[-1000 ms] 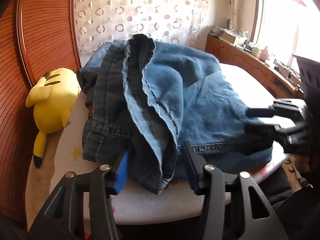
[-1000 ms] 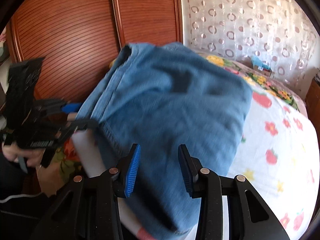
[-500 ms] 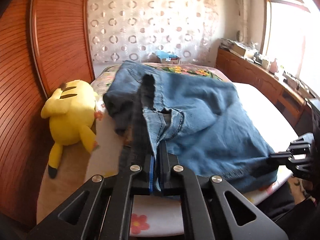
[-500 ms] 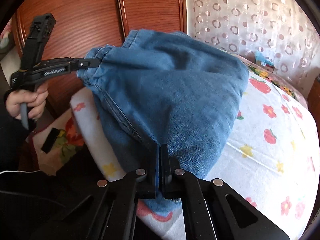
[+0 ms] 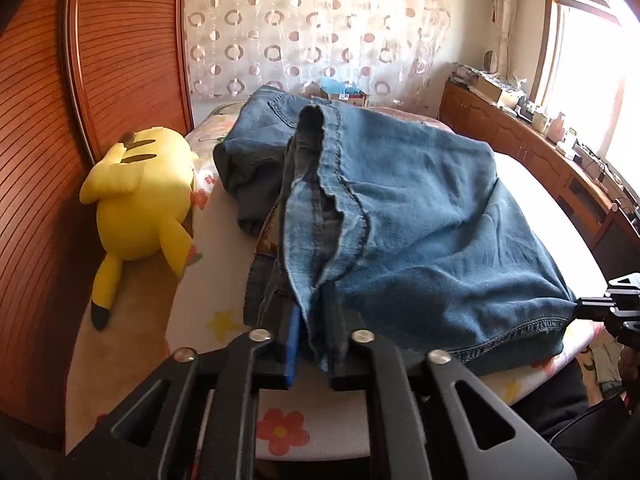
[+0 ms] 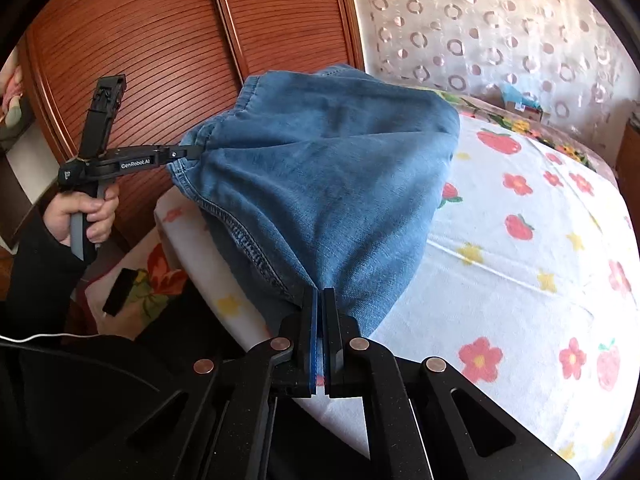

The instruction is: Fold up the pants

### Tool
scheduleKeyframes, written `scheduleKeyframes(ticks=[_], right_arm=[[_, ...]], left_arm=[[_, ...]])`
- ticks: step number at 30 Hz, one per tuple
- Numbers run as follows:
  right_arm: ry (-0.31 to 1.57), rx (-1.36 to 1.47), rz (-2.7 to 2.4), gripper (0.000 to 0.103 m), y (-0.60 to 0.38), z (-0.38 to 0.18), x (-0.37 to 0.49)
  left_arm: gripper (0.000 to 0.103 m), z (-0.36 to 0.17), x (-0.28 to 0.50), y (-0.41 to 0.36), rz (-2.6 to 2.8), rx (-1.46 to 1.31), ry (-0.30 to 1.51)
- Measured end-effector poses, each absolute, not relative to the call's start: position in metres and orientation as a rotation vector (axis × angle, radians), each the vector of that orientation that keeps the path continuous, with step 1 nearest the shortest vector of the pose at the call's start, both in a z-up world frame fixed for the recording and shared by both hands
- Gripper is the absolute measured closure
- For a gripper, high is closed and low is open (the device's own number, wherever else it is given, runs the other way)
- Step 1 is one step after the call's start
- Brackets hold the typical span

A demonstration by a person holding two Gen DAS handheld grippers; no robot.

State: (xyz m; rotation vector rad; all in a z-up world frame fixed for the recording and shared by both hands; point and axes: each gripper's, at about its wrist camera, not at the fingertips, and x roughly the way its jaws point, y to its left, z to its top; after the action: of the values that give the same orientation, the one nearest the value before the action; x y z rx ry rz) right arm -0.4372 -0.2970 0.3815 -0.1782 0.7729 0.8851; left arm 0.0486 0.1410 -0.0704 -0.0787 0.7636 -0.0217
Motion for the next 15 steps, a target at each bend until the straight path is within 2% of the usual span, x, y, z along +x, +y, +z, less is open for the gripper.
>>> scheduleKeyframes(ticks=[2, 6, 8, 9, 10, 11, 15], right_arm=[[0.774, -0.175, 0.879, 0.102, -0.297, 0.381, -0.440], [0.776, -0.152, 0.856, 0.102, -0.306, 0.382, -0.437], [0.768, -0.120, 0.852, 0.100, -0.310, 0.388, -0.435], [0.756, -0.122, 0.834, 0.098, -0.312, 0.390, -0.436], [0.741, -0.129, 0.818, 0.098, -0.313, 0.394, -0.436], [0.730, -0.132, 0.810, 0.098, -0.314, 0.396, -0.435], [0.700, -0.139, 0.773, 0.087, -0.314, 0.403, -0.428]], left_arm=[[0.080, -0.067, 0.048, 0.142, -0.017, -0.075, 0.754], [0.055, -0.059, 0.045, 0.144, -0.006, -0.068, 0.726], [0.053, -0.055, 0.045, 0.143, -0.011, -0.069, 0.715], [0.045, -0.054, 0.045, 0.142, -0.013, -0.065, 0.713], [0.031, -0.053, 0.045, 0.140, -0.016, -0.063, 0.708], [0.025, -0.052, 0.045, 0.138, -0.021, -0.063, 0.698], [0.024, -0.049, 0.052, 0.129, -0.036, -0.057, 0.683]])
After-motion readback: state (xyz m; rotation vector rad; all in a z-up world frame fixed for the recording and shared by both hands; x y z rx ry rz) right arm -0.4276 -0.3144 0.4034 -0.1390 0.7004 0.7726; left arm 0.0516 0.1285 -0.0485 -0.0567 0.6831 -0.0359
